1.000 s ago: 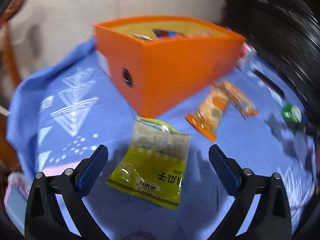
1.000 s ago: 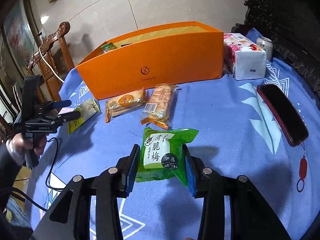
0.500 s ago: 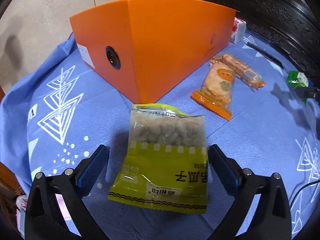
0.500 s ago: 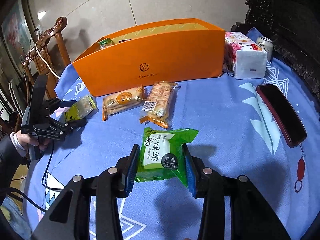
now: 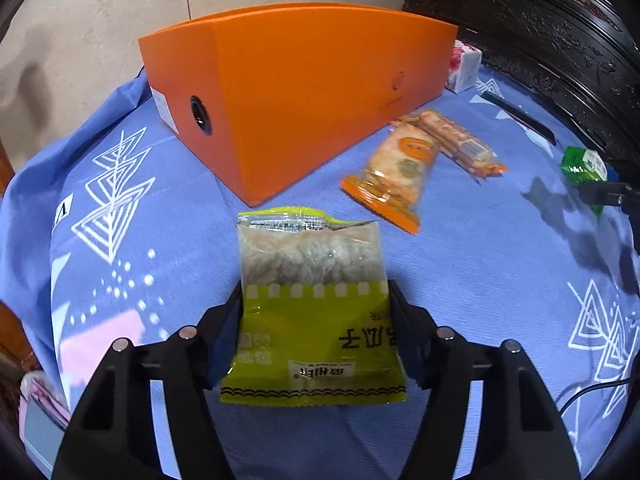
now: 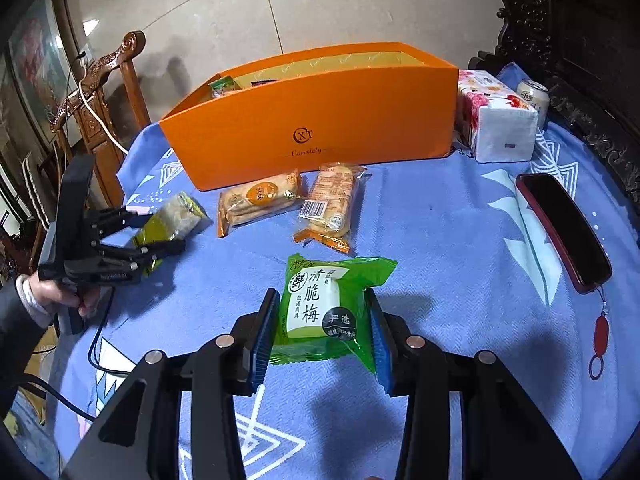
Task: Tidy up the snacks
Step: 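Grasp the yellow-green bag with the left tool while the right grasps the green plum pack, then lift both packs over the orange box and release them inside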
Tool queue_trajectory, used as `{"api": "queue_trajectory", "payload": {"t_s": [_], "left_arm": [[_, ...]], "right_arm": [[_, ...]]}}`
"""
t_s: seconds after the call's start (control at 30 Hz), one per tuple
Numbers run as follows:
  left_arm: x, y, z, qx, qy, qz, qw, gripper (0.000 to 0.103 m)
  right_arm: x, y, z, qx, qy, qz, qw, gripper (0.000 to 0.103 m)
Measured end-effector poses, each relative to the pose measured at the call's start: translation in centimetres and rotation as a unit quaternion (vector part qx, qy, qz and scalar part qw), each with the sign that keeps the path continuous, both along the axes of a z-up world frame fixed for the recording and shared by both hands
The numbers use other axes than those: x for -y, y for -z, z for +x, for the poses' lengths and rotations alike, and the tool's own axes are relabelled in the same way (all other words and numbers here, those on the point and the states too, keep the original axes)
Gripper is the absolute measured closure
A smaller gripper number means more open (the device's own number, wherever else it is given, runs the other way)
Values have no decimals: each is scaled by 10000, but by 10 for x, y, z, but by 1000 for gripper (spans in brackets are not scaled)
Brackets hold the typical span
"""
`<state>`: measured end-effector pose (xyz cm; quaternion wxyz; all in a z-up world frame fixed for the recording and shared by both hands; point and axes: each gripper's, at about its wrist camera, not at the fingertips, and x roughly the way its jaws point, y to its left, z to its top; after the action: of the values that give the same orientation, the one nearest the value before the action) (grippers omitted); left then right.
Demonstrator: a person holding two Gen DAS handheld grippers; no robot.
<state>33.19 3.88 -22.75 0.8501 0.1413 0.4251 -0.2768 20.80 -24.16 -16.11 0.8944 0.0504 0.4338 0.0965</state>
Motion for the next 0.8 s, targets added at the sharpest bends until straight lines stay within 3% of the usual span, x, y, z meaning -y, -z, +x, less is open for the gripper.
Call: {"api": "queue_trajectory", "payload": {"t_s": [0.27, 0.5, 0.8], "left_arm": [[11, -17, -39, -21, -258, -301, 9992, 39], [21, -69, -71, 303, -391, -564, 9972, 39], [35, -136, -69, 657, -828, -789, 9913, 39]], "right_arm": [[5, -12, -16, 171, -13, 77, 9998, 61], [4, -28, -27, 403, -134, 204, 9989, 61], [1, -80, -18, 1072, -297, 350, 9932, 61]]}}
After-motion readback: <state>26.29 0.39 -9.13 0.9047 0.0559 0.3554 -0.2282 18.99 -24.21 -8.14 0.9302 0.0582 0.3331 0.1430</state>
